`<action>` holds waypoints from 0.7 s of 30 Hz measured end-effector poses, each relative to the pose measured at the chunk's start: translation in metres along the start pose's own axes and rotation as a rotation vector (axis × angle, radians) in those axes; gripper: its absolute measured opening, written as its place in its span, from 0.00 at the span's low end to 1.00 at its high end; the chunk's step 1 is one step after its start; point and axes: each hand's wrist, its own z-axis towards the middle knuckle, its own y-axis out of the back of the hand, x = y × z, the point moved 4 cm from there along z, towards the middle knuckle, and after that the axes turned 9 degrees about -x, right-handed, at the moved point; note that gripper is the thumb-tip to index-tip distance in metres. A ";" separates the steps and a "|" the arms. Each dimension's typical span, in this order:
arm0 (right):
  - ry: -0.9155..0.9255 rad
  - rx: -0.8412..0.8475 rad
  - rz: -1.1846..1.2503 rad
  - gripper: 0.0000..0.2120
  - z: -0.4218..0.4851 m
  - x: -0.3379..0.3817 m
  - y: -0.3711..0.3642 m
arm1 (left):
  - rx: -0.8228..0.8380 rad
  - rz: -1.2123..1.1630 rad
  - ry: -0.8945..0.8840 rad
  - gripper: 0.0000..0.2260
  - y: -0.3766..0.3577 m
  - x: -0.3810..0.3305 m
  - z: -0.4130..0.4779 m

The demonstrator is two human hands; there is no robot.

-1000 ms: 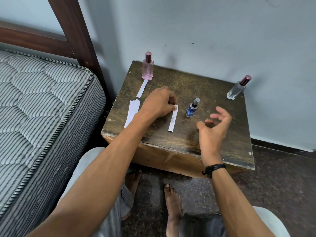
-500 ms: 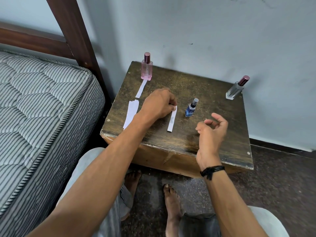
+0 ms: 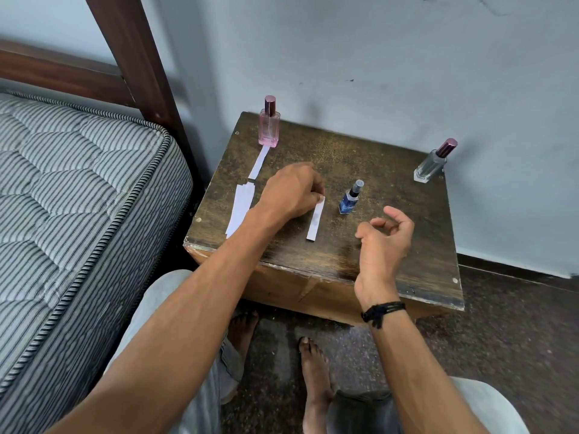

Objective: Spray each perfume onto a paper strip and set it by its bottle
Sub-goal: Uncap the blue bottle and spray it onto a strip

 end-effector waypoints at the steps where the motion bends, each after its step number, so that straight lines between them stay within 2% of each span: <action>1: 0.000 0.001 -0.002 0.25 0.000 0.000 0.000 | 0.001 0.000 0.002 0.02 0.001 -0.001 0.000; 10: 0.022 -0.011 -0.023 0.23 -0.004 0.003 -0.001 | -0.020 -0.149 0.134 0.04 0.021 0.002 0.002; 17: 0.038 0.017 -0.149 0.11 -0.014 0.001 -0.005 | 0.001 -0.364 0.223 0.03 0.029 0.008 0.005; 21: 0.047 0.013 -0.174 0.07 -0.018 0.005 -0.004 | -0.015 -0.403 0.190 0.02 0.036 0.008 0.006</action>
